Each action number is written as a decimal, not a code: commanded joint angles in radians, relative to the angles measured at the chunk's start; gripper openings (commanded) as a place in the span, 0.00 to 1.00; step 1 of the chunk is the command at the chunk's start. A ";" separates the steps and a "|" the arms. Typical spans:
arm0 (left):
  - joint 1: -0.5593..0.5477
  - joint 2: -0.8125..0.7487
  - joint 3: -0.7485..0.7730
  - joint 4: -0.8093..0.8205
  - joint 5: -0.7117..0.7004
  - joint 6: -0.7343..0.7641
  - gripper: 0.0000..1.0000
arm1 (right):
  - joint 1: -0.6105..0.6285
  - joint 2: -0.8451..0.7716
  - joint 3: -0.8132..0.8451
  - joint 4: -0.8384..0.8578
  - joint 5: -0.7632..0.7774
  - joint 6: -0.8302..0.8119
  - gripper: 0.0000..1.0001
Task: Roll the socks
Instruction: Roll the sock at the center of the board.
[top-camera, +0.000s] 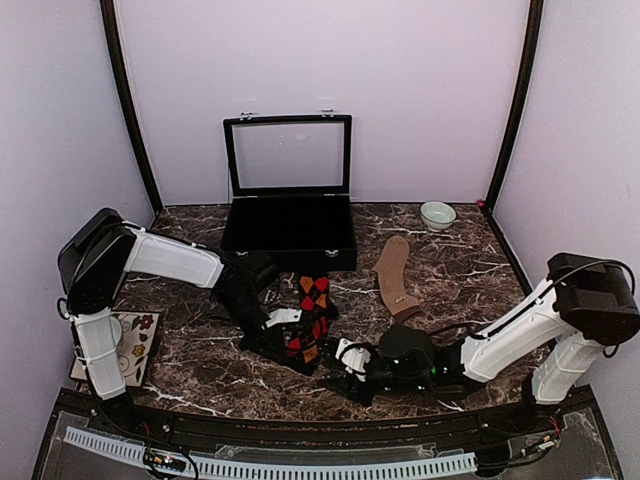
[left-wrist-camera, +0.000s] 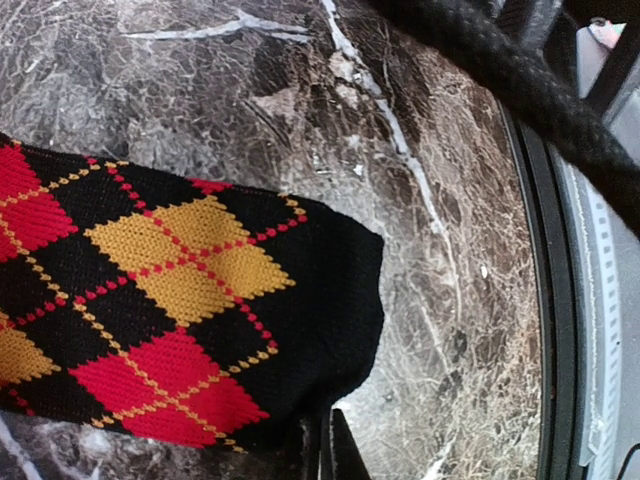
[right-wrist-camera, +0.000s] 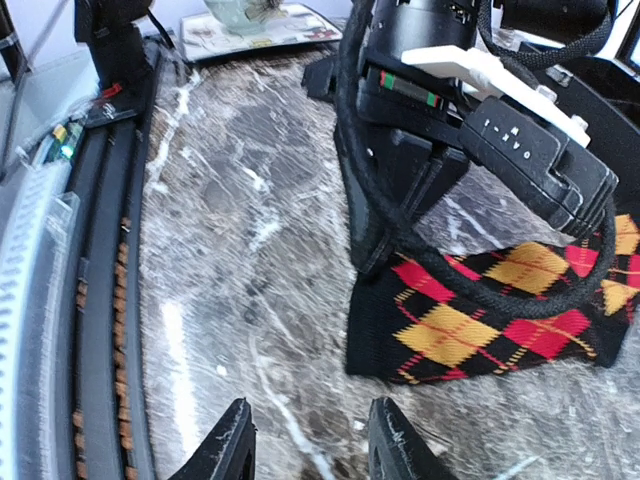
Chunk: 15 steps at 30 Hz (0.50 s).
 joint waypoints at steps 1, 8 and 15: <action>0.004 0.034 0.051 -0.108 0.049 -0.013 0.00 | 0.036 0.043 0.028 -0.008 0.121 -0.125 0.39; 0.014 0.095 0.121 -0.188 0.109 -0.001 0.00 | 0.057 0.146 0.114 -0.016 0.193 -0.251 0.39; 0.036 0.123 0.146 -0.247 0.155 0.014 0.00 | 0.057 0.216 0.168 -0.030 0.198 -0.347 0.39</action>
